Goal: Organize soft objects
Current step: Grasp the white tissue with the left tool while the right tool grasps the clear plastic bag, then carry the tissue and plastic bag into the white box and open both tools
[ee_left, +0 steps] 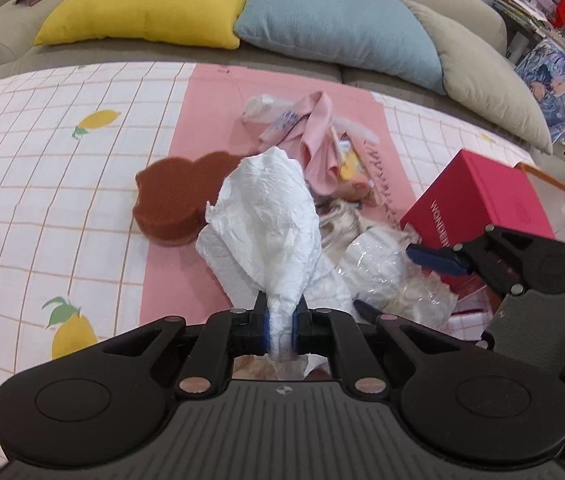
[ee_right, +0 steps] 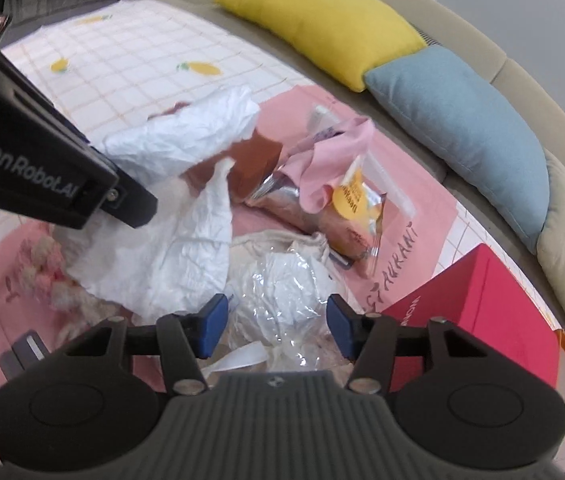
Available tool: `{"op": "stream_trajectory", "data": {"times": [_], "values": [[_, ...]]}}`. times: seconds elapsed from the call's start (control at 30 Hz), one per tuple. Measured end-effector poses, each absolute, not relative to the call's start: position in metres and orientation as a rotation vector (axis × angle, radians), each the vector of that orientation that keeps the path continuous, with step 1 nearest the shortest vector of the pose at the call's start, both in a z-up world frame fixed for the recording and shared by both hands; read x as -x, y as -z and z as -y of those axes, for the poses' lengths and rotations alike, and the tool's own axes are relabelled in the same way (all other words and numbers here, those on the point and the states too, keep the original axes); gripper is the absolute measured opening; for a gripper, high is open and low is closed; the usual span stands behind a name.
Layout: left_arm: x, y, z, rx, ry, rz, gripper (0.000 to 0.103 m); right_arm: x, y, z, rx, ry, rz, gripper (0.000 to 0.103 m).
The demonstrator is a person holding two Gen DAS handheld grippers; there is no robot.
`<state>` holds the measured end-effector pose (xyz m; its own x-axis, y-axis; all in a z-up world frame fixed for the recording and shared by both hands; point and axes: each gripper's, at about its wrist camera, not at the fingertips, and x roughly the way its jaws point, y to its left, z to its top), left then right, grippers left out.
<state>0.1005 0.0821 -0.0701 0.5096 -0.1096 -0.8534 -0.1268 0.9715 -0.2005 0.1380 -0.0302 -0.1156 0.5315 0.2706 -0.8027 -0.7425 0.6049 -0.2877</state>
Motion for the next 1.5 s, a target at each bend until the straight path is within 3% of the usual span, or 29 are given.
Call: {"op": "stream_trajectory", "data": {"times": [0.13, 0.4, 0.63, 0.73, 1.0, 1.1, 1.17, 1.2, 1.23, 1.3, 1.43, 1.5], "values": [[-0.097, 0.079, -0.085, 0.25, -0.013, -1.059, 0.011, -0.14, 0.124, 0.026, 0.708, -0.654, -0.801, 0.056], [-0.097, 0.092, -0.093, 0.289, -0.038, -1.09, 0.019, -0.145, 0.128, 0.03, 0.692, -0.656, -0.793, 0.043], [-0.108, 0.098, -0.092, 0.363, -0.029, -1.092, 0.068, -0.142, 0.123, 0.033, 0.642, -0.675, -0.801, 0.04], [-0.112, 0.097, -0.089, 0.396, -0.018, -1.081, 0.077, -0.139, 0.118, 0.033, 0.615, -0.699, -0.809, 0.039], [-0.122, 0.104, -0.074, 0.334, -0.003, -1.096, 0.088, -0.134, 0.122, 0.033, 0.558, -0.688, -0.832, 0.039], [-0.121, 0.106, -0.078, 0.35, 0.026, -1.089, 0.085, -0.136, 0.121, 0.037, 0.529, -0.697, -0.842, 0.04], [-0.12, 0.105, -0.08, 0.326, 0.026, -1.088, 0.067, -0.133, 0.122, 0.037, 0.549, -0.708, -0.829, 0.04], [-0.119, 0.106, -0.079, 0.276, 0.01, -1.099, 0.051, -0.132, 0.123, 0.037, 0.555, -0.706, -0.823, 0.04], [-0.119, 0.106, -0.078, 0.238, 0.005, -1.099, 0.045, -0.132, 0.123, 0.037, 0.547, -0.707, -0.824, 0.04], [-0.117, 0.107, -0.08, 0.23, 0.012, -1.095, 0.041, -0.136, 0.122, 0.039, 0.518, -0.7, -0.838, 0.04], [-0.117, 0.104, -0.083, 0.244, -0.011, -1.079, 0.022, -0.139, 0.121, 0.038, 0.502, -0.695, -0.849, 0.04], [-0.113, 0.097, -0.092, 0.316, 0.003, -1.042, 0.02, -0.14, 0.117, 0.039, 0.5, -0.691, -0.844, 0.039]]}}
